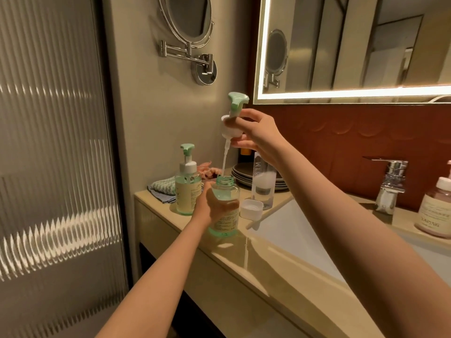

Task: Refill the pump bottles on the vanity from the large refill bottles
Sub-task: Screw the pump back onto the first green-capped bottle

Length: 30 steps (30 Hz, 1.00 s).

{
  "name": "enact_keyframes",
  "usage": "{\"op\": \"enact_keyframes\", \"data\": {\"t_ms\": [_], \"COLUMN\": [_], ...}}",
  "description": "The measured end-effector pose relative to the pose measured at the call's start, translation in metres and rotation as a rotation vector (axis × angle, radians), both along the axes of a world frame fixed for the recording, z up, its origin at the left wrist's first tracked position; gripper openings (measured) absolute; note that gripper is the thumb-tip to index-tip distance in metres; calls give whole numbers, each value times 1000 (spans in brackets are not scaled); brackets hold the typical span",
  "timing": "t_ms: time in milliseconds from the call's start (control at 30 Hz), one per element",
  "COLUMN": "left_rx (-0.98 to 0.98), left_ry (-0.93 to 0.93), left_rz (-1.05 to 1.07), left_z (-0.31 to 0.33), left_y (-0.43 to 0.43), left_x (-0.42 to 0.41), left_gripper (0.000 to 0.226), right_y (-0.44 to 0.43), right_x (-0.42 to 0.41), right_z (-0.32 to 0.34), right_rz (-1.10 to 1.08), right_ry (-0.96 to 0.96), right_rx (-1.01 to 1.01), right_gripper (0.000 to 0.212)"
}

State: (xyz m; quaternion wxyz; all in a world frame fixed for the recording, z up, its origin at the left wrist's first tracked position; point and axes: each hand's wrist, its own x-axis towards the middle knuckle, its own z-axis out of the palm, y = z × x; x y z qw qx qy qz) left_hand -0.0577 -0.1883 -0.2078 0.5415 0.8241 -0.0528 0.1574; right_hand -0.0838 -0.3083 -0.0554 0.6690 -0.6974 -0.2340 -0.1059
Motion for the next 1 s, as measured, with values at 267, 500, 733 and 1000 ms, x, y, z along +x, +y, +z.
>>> {"op": "enact_keyframes", "data": {"t_ms": [267, 500, 733, 1000], "left_rx": [0, 18, 11, 4], "left_ry": [17, 23, 39, 57], "left_rz": [9, 49, 38, 32], "left_z": [-6, -3, -2, -2], "left_y": [2, 2, 2, 2], "left_x": [7, 5, 5, 6], "left_gripper": [72, 75, 75, 78], "right_y": [1, 2, 9, 11], "right_x": [7, 24, 28, 31], "right_z": [-17, -60, -64, -62], "right_rz": [-7, -158, -231, -261], "right_ry": [147, 213, 91, 9], "right_rx": [-69, -264, -404, -484], "right_gripper": [47, 44, 45, 44]}}
